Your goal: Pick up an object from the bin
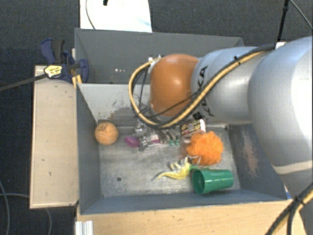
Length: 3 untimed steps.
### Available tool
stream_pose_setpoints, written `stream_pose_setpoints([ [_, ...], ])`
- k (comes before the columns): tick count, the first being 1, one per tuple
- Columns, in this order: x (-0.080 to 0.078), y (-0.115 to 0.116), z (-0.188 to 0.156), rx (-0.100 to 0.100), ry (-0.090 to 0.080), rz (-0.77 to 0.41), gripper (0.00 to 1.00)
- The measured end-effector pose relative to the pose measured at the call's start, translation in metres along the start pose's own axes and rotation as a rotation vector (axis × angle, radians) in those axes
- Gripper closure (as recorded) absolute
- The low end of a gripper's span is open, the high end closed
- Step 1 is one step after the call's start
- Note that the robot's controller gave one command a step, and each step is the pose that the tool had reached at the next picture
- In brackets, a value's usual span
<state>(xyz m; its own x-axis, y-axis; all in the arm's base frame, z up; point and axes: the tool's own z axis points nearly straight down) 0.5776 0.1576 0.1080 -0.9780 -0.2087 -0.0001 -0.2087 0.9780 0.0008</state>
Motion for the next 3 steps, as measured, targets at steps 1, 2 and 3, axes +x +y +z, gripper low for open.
stream_pose_setpoints([
  [1,0.015,0.004,-0.062,0.0,0.005,0.001,1.0],
  [2,0.008,-0.001,-0.086,0.0,-0.009,0.0,1.0],
  [3,0.017,-0.005,-0.11,0.0,0.004,-0.077,1.0],
])
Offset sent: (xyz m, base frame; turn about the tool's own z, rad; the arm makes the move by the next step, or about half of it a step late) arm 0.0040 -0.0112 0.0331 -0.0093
